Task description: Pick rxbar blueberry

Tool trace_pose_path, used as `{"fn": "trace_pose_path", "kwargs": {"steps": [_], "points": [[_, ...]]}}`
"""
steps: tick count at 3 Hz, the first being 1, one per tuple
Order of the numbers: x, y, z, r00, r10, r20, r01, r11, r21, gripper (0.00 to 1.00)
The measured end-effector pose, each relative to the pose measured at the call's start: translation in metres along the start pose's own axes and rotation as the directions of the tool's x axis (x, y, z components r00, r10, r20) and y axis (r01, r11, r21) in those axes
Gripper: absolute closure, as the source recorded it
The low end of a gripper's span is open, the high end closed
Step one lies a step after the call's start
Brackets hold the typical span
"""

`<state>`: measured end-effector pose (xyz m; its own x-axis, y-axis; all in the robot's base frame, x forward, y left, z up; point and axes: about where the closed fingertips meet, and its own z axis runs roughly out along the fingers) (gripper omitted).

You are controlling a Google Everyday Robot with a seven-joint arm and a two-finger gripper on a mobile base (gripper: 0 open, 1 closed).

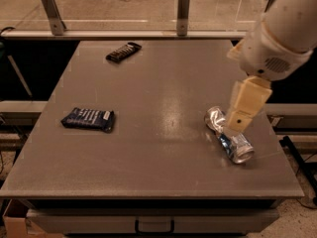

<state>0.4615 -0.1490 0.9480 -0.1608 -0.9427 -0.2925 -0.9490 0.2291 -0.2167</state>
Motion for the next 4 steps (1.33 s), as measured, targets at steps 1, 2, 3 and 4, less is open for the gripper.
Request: {"fn": "trace_pose_path", "kwargs": {"steps": [1, 2, 3, 4], "points": [[-0.060, 0.005, 0.042, 0.992, -0.088, 0.087, 0.090, 0.9955, -0.030, 0.00], [-0.129, 0.012, 0.076, 0.967, -0.179, 0.183, 0.186, 0.9823, -0.023, 0.00], [-0.129, 0.012, 0.076, 0.967, -0.179, 0.183, 0.186, 0.9823, -0.023, 0.00], [-0.144, 0.008, 0.094, 0.961, -0.155, 0.230, 0.163, 0.9866, -0.012, 0.00]]}}
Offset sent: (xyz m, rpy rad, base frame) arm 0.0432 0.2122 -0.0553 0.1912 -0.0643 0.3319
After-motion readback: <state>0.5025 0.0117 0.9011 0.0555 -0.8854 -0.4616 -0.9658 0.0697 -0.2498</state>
